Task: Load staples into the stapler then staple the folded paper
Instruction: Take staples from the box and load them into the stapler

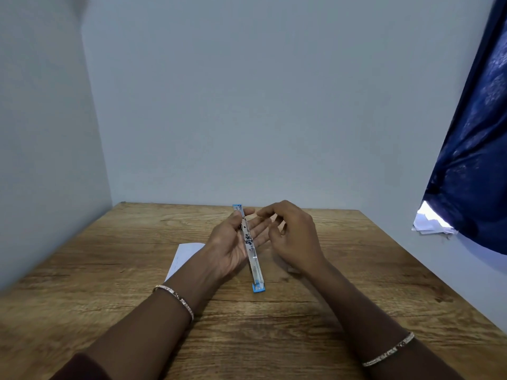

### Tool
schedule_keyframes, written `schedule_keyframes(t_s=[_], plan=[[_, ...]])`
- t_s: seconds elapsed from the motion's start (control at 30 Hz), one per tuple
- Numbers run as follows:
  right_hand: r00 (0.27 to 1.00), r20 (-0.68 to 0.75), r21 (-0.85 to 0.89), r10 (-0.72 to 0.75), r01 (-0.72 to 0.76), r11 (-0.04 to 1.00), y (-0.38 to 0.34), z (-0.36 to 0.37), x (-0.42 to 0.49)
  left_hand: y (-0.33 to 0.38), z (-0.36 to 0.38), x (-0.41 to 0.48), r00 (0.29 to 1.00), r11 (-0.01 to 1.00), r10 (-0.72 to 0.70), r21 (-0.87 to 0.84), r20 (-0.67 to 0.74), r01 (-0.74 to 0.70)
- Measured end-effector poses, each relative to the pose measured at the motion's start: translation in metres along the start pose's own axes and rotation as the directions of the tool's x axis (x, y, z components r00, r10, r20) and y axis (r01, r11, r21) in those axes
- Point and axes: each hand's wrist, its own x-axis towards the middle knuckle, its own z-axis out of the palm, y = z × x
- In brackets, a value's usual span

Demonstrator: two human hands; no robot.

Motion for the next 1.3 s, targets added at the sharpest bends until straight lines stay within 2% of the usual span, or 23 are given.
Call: schedule_keyframes(t_s=[0.13,0.23,0.33,0.7,0.93,1.03,1.13,1.2,1.3], plan=[[0.98,0.178,0.019,-0.091,0.089,0.996,-0.007,0.0,-0.003,0.011,-0.008,0.003,0.998,0.998,0.057,0.02,-0.024,-0.056],[0.939,0.312,0.002,-0.146,0.153,0.988,-0.011,0.005,-0.006,0.012,-0.008,0.004,0.997,0.997,0.072,0.026,-0.038,-0.071],[0.919,0.368,-0.027,-0.142,0.164,0.986,-0.009,0.005,-0.006,0.011,-0.007,0.004,0.996,0.996,0.09,0.023,-0.029,-0.089],[0.924,0.348,0.014,-0.159,0.164,0.986,-0.007,0.002,-0.004,0.015,-0.008,0.004,0.995,0.995,0.093,-0.031,0.035,-0.092],[0.982,0.149,-0.048,-0.116,0.125,0.991,-0.003,-0.001,-0.001,0.006,-0.006,0.002,0.988,1.0,0.026,-0.001,0.154,-0.027],[0.985,0.141,-0.085,-0.104,0.117,0.989,-0.004,-0.003,-0.001,0.006,-0.004,0.0,0.983,1.0,0.016,-0.024,0.18,-0.012],[0.973,0.182,-0.218,-0.144,0.183,0.959,-0.006,-0.008,0.001,0.007,0.0,-0.005,0.983,1.0,0.018,0.007,0.183,-0.02],[0.966,0.189,-0.378,-0.175,0.236,0.895,-0.008,-0.012,0.002,0.007,0.003,-0.007,0.984,1.0,0.01,0.02,0.176,-0.013],[0.97,0.176,-0.546,-0.167,0.237,0.804,-0.013,-0.014,0.004,0.005,0.008,-0.01,0.986,0.999,-0.01,0.033,0.167,0.005]])
